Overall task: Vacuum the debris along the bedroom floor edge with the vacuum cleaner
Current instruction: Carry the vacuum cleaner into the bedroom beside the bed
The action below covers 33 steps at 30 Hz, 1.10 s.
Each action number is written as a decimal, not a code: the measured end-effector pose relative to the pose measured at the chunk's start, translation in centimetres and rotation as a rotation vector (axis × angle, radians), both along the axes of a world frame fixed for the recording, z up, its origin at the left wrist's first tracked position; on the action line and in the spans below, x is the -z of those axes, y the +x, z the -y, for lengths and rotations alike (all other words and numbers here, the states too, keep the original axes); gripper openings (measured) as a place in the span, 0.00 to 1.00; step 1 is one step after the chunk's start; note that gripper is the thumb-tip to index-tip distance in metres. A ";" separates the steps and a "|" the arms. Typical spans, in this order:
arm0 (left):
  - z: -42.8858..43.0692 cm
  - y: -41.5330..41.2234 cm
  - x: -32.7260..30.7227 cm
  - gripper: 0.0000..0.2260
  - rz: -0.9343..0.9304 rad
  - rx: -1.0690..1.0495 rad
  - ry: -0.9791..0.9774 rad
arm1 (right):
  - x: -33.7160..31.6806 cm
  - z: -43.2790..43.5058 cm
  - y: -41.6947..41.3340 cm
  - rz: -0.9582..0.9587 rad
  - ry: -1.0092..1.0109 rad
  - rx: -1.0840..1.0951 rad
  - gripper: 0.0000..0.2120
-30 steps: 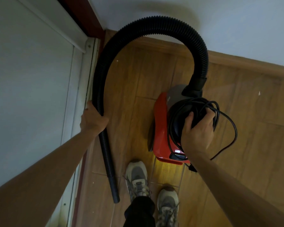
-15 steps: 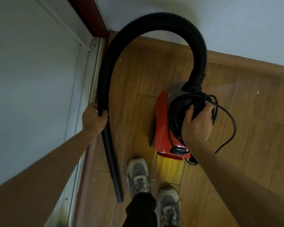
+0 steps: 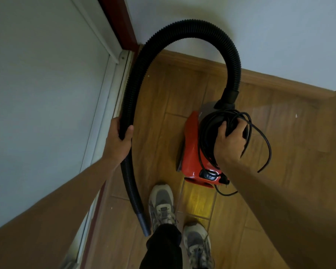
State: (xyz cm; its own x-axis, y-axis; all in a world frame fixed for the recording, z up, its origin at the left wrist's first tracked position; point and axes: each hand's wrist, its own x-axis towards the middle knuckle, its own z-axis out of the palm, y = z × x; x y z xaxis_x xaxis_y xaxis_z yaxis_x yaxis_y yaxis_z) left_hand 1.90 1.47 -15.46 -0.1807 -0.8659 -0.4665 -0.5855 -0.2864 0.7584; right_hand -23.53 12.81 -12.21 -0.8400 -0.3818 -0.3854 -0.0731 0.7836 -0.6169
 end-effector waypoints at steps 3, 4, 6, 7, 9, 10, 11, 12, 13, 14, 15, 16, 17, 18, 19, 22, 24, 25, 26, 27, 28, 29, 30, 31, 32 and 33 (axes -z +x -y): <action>-0.2 0.0 -1.7 0.20 0.022 0.009 -0.033 | -1.5 -0.2 0.0 0.017 0.002 -0.026 0.21; -0.2 0.1 -2.4 0.20 0.034 0.002 -0.042 | -2.2 -0.3 0.0 0.017 0.000 -0.042 0.21; -0.4 0.2 -4.2 0.21 0.046 -0.018 -0.069 | -3.8 -0.6 -0.2 0.002 0.001 -0.079 0.22; -0.4 0.2 -5.2 0.21 0.053 -0.024 -0.084 | -4.8 -0.7 -0.2 -0.010 0.005 -0.100 0.22; -0.6 0.1 -7.3 0.20 0.066 -0.028 -0.103 | -6.9 -0.8 -0.4 -0.027 0.005 -0.138 0.21; -0.7 0.1 -8.5 0.20 0.067 -0.036 -0.107 | -8.1 -0.9 -0.5 -0.033 0.000 -0.153 0.21; -0.8 0.1 -9.7 0.19 0.064 -0.045 -0.115 | -9.3 -0.9 -0.5 -0.042 -0.004 -0.166 0.21; -0.9 0.1 -10.9 0.19 0.061 -0.054 -0.127 | -10.6 -1.0 -0.6 -0.054 -0.013 -0.178 0.21; -1.1 0.0 -12.3 0.18 0.057 -0.060 -0.141 | -12.0 -1.0 -0.7 -0.065 -0.024 -0.193 0.21; -1.4 -0.1 -13.6 0.18 0.052 -0.065 -0.155 | -13.3 -1.1 -0.9 -0.078 -0.037 -0.209 0.21; -1.7 -0.2 -15.0 0.18 0.045 -0.070 -0.168 | -14.7 -1.2 -1.1 -0.090 -0.051 -0.222 0.21; -2.0 -0.4 -16.4 0.18 0.040 -0.076 -0.180 | -16.1 -1.3 -1.3 -0.102 -0.061 -0.234 0.21; -2.4 -0.6 -17.9 0.19 0.039 -0.080 -0.196 | -17.6 -1.4 -1.5 -0.116 -0.072 -0.246 0.21; -2.7 -0.8 -19.3 0.20 0.038 -0.085 -0.213 | -19.2 -1.6 -1.7 -0.127 -0.083 -0.255 0.21; -3.1 -0.9 -20.9 0.20 0.038 -0.093 -0.228 | -20.8 -1.7 -1.8 -0.138 -0.099 -0.265 0.20; -4.1 -1.1 -25.3 0.21 0.014 -0.125 -0.270 | -25.4 -2.3 -2.0 -0.167 -0.139 -0.293 0.21; -4.9 -1.1 -28.3 0.22 -0.017 -0.127 -0.287 | -28.5 -2.8 -1.9 -0.177 -0.149 -0.309 0.21; -5.4 -1.1 -29.9 0.22 -0.029 -0.103 -0.295 | -30.0 -3.0 -1.7 -0.183 -0.154 -0.319 0.21; -5.9 -1.2 -31.4 0.24 -0.039 -0.069 -0.302 | -31.5 -3.2 -1.6 -0.188 -0.159 -0.326 0.20; -6.5 -1.4 -32.9 0.25 -0.051 -0.038 -0.309 | -32.9 -3.5 -1.5 -0.192 -0.169 -0.330 0.20; -7.2 -1.5 -34.3 0.26 -0.062 -0.017 -0.319 | -34.3 -3.8 -1.3 -0.196 -0.182 -0.332 0.20; -7.7 -1.7 -35.6 0.26 -0.068 -0.001 -0.337 | -35.6 -4.1 -1.2 -0.200 -0.199 -0.334 0.20; -8.2 -1.7 -37.0 0.26 -0.071 0.009 -0.358 | -36.9 -4.5 -1.1 -0.203 -0.216 -0.334 0.20; -8.6 -1.7 -38.4 0.26 -0.076 0.013 -0.378 | -38.2 -4.9 -1.0 -0.206 -0.232 -0.333 0.20; -9.0 -1.7 -39.8 0.26 -0.083 0.011 -0.395 | -39.5 -5.3 -0.9 -0.210 -0.244 -0.329 0.20; -9.4 -1.7 -41.2 0.26 -0.092 0.012 -0.412 | -40.9 -5.8 -0.7 -0.212 -0.258 -0.322 0.19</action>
State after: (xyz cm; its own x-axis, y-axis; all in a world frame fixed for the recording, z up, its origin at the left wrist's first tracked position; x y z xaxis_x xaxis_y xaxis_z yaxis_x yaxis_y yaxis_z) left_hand 0.23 10.86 25.71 -0.2166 -0.9742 -0.0636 -0.5112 0.0577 0.8575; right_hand -24.23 18.60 28.67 -0.7129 -0.6972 -0.0755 -0.4336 0.5228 -0.7339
